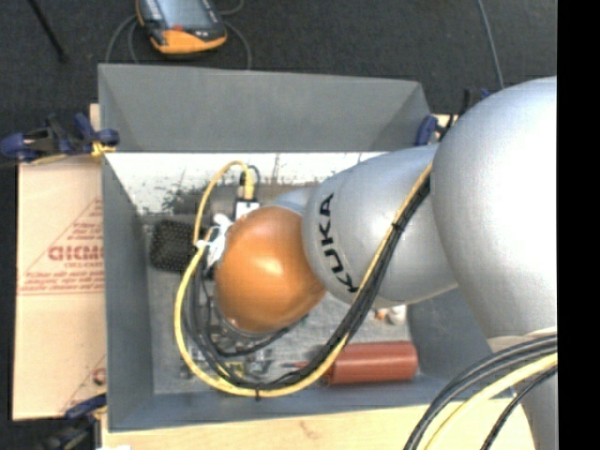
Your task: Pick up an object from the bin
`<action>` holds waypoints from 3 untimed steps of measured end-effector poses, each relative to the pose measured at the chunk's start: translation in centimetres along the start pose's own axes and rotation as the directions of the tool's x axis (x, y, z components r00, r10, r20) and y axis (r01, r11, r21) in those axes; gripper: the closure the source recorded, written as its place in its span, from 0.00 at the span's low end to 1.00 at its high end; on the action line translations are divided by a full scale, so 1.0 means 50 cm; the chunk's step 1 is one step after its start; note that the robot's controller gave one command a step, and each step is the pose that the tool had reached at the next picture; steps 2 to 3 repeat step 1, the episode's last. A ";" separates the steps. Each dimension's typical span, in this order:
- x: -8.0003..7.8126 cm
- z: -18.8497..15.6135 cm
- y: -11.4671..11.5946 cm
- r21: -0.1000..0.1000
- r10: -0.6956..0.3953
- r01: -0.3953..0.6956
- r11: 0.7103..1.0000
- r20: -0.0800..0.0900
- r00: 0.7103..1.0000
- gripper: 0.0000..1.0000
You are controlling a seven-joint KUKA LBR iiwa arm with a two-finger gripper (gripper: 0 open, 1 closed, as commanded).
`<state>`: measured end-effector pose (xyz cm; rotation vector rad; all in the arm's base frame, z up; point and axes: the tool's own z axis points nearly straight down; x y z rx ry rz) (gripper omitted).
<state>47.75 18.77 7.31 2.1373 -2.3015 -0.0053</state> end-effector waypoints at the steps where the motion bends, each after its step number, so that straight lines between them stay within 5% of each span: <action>1: -0.003 -0.005 -0.003 0.004 0.003 -0.003 1.000 0.004 1.000 1.00; 3: -0.003 -0.005 -0.003 0.004 0.003 -0.003 1.000 0.004 1.000 1.00</action>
Offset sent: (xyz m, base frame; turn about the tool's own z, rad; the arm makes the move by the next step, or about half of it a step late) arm 0.0000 0.0000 0.0000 0.0000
